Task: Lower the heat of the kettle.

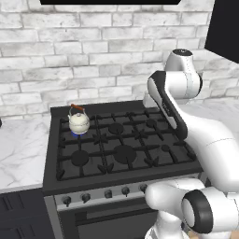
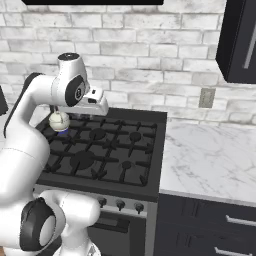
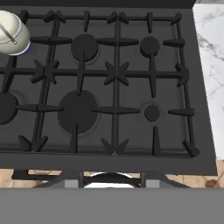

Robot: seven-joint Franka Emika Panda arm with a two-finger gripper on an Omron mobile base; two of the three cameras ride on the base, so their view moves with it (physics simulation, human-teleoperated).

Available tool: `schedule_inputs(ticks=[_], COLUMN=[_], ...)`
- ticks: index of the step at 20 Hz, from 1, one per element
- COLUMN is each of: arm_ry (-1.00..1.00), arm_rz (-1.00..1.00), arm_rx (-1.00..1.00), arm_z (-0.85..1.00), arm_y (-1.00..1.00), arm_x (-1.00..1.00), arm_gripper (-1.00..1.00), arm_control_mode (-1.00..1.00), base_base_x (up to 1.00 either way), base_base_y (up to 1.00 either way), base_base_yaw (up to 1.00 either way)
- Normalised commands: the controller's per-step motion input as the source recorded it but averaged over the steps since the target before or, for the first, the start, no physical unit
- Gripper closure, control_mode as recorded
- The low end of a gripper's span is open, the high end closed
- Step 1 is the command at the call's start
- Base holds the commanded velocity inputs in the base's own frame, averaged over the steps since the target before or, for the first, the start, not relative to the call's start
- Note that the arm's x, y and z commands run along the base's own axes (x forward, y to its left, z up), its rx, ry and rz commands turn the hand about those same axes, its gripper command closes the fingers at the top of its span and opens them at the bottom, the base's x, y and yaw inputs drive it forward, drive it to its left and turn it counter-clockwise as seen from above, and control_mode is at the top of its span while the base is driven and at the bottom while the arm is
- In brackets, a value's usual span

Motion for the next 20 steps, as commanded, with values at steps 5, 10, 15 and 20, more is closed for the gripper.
schedule_inputs(ticks=[5, 10, 15, 20], arm_ry=[-0.09, -0.22, -0.02, 0.0], arm_rz=[0.03, 0.1, 0.2, 0.36], arm_rx=[0.0, 0.0, -0.15, -0.34], arm_z=[-0.04, -0.25, -0.25, -0.34], arm_y=[0.06, 0.35, 0.77, 0.85], arm_x=[-0.44, -0.77, -0.4, -0.11], arm_gripper=[-1.0, -1.0, -1.0, -1.0], arm_control_mode=[-1.0, -1.0, -1.0, -1.0], base_base_x=[0.0, 0.0, 0.0, 0.0], base_base_y=[0.0, 0.0, 0.0, 0.0], base_base_yaw=[0.0, 0.0, 0.0, 0.0])
